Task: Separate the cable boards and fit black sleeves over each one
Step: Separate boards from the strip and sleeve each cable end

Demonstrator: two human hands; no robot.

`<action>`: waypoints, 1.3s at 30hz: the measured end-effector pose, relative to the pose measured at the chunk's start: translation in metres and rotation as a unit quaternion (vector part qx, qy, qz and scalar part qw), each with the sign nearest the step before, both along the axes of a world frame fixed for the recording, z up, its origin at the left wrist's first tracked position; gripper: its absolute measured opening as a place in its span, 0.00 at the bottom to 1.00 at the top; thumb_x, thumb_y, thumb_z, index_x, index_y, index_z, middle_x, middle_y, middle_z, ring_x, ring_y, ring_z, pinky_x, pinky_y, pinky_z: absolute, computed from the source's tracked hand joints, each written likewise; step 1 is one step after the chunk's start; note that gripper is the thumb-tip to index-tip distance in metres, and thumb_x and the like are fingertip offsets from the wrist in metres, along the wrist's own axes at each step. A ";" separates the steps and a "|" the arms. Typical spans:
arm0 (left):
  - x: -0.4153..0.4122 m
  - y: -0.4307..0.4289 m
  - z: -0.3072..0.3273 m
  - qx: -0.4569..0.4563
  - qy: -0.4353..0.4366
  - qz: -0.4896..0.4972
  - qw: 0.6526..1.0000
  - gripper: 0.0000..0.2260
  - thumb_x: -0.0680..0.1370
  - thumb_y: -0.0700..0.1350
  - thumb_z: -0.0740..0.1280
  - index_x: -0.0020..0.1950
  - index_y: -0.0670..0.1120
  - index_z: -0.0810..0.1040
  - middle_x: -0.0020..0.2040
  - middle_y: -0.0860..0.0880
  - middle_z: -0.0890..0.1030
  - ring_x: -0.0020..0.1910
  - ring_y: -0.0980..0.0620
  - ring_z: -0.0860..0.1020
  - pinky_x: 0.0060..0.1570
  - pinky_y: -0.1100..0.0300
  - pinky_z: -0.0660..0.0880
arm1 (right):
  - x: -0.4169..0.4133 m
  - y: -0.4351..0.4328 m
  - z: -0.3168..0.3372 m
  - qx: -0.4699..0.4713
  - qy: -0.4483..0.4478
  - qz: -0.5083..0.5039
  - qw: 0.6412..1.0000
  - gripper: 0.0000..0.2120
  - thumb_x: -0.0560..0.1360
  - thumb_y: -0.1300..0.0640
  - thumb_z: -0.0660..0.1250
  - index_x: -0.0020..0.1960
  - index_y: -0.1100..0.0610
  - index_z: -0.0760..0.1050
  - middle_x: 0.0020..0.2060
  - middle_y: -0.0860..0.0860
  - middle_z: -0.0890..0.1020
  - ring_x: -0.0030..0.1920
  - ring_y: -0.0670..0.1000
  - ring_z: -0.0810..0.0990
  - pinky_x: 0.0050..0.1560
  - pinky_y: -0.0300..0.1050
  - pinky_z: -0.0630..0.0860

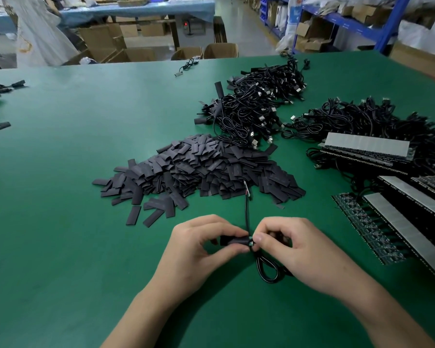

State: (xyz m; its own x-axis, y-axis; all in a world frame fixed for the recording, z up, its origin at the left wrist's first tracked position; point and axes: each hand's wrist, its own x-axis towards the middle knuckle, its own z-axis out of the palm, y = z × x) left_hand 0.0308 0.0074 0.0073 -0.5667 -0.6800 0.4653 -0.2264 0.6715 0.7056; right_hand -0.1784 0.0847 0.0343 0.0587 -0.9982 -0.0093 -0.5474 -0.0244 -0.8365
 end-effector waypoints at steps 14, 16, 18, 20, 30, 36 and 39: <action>-0.004 0.003 0.002 -0.035 0.015 0.050 0.998 0.08 0.74 0.50 0.77 0.49 0.48 0.88 0.43 0.58 0.84 0.42 0.60 0.82 0.43 0.63 0.78 | 0.007 -0.001 -0.010 -0.124 0.050 -0.076 0.988 0.07 0.76 0.53 0.72 0.43 0.45 0.75 0.37 0.43 0.81 0.40 0.47 0.81 0.37 0.31 0.71; -0.004 0.004 0.002 -0.035 0.019 0.051 0.998 0.07 0.74 0.49 0.77 0.49 0.48 0.88 0.43 0.58 0.84 0.41 0.59 0.82 0.42 0.61 0.79 | 0.008 -0.001 -0.011 -0.148 0.064 -0.073 0.984 0.06 0.76 0.51 0.71 0.42 0.46 0.75 0.38 0.42 0.80 0.42 0.47 0.81 0.38 0.32 0.71; -0.004 0.004 0.002 -0.033 0.022 0.053 0.998 0.07 0.74 0.49 0.78 0.49 0.48 0.88 0.43 0.58 0.84 0.41 0.58 0.82 0.42 0.60 0.79 | 0.009 -0.001 -0.010 -0.172 0.083 -0.068 0.979 0.05 0.76 0.49 0.69 0.43 0.45 0.75 0.38 0.41 0.79 0.43 0.46 0.80 0.40 0.34 0.73; -0.004 0.004 0.002 -0.027 0.024 0.054 0.998 0.07 0.73 0.49 0.78 0.49 0.48 0.88 0.43 0.58 0.84 0.41 0.58 0.82 0.42 0.60 0.79 | 0.010 -0.001 -0.009 -0.199 0.109 -0.062 0.972 0.04 0.76 0.50 0.70 0.43 0.45 0.76 0.37 0.40 0.79 0.42 0.44 0.79 0.43 0.38 0.74; -0.004 0.001 0.003 -0.013 0.047 0.062 0.997 0.06 0.74 0.48 0.77 0.49 0.49 0.87 0.44 0.58 0.84 0.42 0.55 0.82 0.43 0.63 0.77 | 0.013 0.001 -0.001 -0.157 0.006 -0.078 0.985 0.02 0.77 0.51 0.69 0.46 0.46 0.80 0.39 0.42 0.84 0.45 0.45 0.83 0.45 0.33 0.75; -0.002 -0.001 0.003 -0.051 0.044 0.069 0.995 0.08 0.74 0.48 0.77 0.52 0.49 0.88 0.48 0.56 0.83 0.48 0.55 0.82 0.47 0.63 0.76 | 0.013 0.000 -0.001 -0.058 -0.017 -0.043 0.997 0.08 0.80 0.53 0.69 0.42 0.47 0.81 0.35 0.42 0.85 0.38 0.44 0.83 0.41 0.31 0.73; -0.002 -0.002 0.004 -0.056 0.058 0.111 0.991 0.15 0.72 0.49 0.78 0.58 0.49 0.86 0.51 0.55 0.83 0.48 0.54 0.81 0.46 0.64 0.76 | 0.015 -0.001 -0.002 -0.042 -0.046 -0.053 0.997 0.08 0.80 0.53 0.68 0.42 0.48 0.81 0.34 0.45 0.85 0.36 0.44 0.82 0.39 0.31 0.74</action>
State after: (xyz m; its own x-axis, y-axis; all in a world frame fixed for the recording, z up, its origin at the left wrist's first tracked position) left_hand 0.0289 0.0052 0.0111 -0.3470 -0.7222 0.5983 -0.2996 0.6899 0.6590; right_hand -0.1634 0.0841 0.0322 -0.0505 -0.9959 0.0750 -0.4709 -0.0425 -0.8812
